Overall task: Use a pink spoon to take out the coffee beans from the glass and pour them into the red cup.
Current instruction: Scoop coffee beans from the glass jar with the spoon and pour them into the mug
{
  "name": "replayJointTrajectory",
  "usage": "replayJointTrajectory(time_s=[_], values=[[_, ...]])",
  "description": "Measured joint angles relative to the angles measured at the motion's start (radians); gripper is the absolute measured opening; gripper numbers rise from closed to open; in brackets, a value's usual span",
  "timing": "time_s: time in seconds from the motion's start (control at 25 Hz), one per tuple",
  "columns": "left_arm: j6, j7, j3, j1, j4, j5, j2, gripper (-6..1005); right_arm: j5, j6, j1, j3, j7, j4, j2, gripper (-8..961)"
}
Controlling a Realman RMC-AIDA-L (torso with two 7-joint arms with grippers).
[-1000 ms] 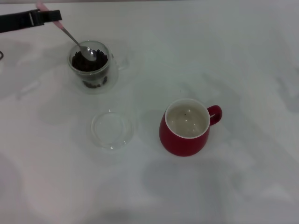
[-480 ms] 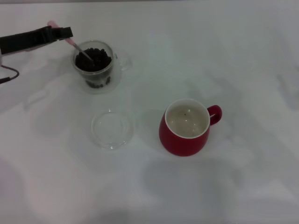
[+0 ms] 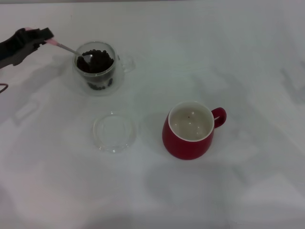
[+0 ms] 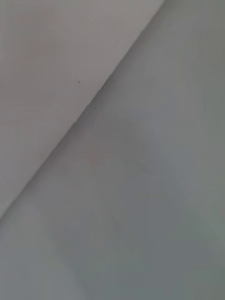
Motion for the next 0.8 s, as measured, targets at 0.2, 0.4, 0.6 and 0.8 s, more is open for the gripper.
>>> replayJointTrajectory(time_s=[0.2,0.4,0.6,0.8], values=[[0.004,-0.001,0.0,0.039,-0.028,-0.086,-0.001,121,0.0,0.026,0.007,0.001,0.0,-0.001,-0.009,616],[0.03,-0.001,0.0,0.064,-0.049,-0.143,-0.003,121,0.0,0.033,0.008,0.001,0.019,-0.002,-0.027,616],[0.06,0.005,0.0,0.077,-0.074,-0.19,-0.01,121,-0.002,0.047,0.009,0.001,0.043,-0.002,-0.045,616],[0.085,0.028,0.0,0.083,-0.073,-0.2,-0.016,121,-0.002,0.053,0.01,0.001,0.038,-0.002,-0.051,616]])
